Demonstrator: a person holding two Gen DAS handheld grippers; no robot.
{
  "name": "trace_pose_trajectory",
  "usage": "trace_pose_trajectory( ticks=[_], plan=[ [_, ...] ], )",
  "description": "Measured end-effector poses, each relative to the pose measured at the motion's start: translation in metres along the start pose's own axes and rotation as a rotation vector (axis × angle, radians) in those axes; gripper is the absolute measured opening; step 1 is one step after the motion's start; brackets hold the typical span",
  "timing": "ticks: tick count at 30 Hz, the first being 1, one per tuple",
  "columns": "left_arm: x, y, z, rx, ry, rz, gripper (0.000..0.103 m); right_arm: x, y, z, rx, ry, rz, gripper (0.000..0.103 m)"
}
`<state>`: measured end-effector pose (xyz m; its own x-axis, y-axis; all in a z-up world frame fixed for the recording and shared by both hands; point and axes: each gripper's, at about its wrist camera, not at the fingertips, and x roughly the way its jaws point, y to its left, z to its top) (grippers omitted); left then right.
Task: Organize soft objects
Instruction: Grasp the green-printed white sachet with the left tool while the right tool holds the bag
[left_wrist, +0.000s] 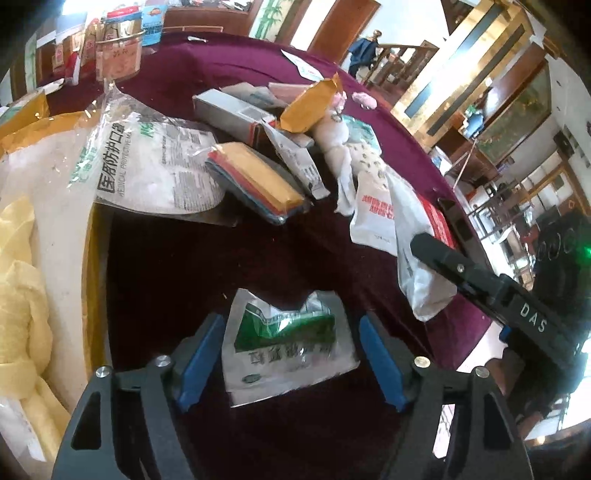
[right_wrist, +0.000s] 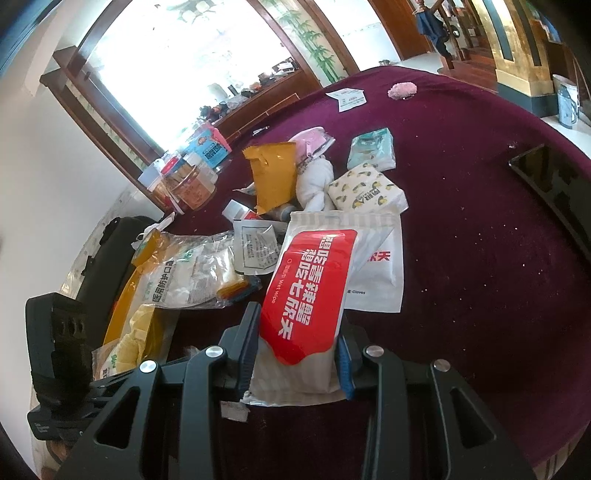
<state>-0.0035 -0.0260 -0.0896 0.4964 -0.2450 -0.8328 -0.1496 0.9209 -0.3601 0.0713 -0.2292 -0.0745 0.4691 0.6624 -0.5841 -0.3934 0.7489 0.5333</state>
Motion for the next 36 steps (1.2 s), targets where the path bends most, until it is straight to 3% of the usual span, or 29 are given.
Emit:
trace_pose_trajectory(
  ticks=[9,14,21,25,27,31,36],
  plan=[
    [0.004,-0.012,-0.006,0.077,0.024,0.029,0.077,0.000,0.002,0.000,0.002,0.003,-0.002,0.035],
    [-0.002,-0.006,-0.008,0.010,0.046,-0.053,0.076,-0.001,-0.002,0.001,0.015,-0.003,-0.003,0.035],
    [-0.003,-0.015,0.008,0.119,-0.037,0.113,0.076,0.001,-0.001,0.000,0.006,-0.001,-0.003,0.035],
    [0.018,-0.024,0.015,0.256,0.029,0.108,0.075,0.001,0.001,-0.001,-0.001,0.004,0.001,0.035],
    [0.023,-0.030,0.010,0.318,0.085,0.108,0.063,0.000,0.001,0.000,-0.005,-0.001,-0.002,0.035],
    [0.020,-0.043,-0.005,0.421,0.144,0.183,0.063,0.000,-0.005,0.002,0.013,-0.006,-0.007,0.035],
    [0.003,-0.039,0.010,0.377,0.050,0.175,0.064,0.003,-0.006,0.001,0.018,0.003,-0.001,0.035]
  ],
)
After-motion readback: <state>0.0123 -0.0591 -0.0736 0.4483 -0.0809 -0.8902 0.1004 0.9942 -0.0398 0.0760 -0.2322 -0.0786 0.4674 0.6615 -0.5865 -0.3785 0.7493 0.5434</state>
